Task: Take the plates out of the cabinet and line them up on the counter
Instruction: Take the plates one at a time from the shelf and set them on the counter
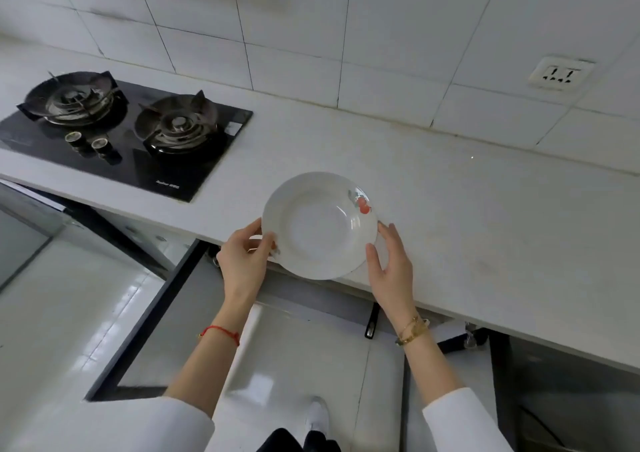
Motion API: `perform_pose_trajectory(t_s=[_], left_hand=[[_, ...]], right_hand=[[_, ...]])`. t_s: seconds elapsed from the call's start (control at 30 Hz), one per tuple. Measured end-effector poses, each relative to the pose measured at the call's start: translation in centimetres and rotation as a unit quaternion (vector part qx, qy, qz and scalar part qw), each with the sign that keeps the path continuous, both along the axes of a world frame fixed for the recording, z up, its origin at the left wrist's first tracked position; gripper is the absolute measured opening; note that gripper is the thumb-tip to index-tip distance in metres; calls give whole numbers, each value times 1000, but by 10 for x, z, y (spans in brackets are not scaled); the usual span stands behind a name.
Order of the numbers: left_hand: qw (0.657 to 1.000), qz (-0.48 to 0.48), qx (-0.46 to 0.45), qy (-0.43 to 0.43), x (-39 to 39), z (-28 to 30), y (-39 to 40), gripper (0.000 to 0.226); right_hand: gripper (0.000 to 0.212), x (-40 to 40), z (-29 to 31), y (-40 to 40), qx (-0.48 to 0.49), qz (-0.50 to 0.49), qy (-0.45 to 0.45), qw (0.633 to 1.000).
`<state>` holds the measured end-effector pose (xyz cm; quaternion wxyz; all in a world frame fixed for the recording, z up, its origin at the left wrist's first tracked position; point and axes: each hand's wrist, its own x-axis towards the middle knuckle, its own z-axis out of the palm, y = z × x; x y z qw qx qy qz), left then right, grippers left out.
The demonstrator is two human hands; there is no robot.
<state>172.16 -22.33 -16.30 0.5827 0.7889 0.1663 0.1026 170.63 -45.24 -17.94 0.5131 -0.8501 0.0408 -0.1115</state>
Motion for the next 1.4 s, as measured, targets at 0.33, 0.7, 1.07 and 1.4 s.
perform_pose_trajectory(t_s=[0.33, 0.7, 1.07, 1.4], left_hand=[[999, 7, 34, 6, 116, 18, 18, 30], [999, 12, 28, 34, 271, -2, 52, 29], [995, 19, 38, 89, 432, -50, 83, 30], [991, -17, 83, 100, 513, -97, 92, 27]], right_hand=[[43, 119, 6, 14, -17, 27, 11, 999], [44, 269, -18, 51, -27, 14, 52, 998], [48, 427, -55, 86, -43, 24, 110, 993], [53, 497, -90, 93, -48, 7, 168, 985]])
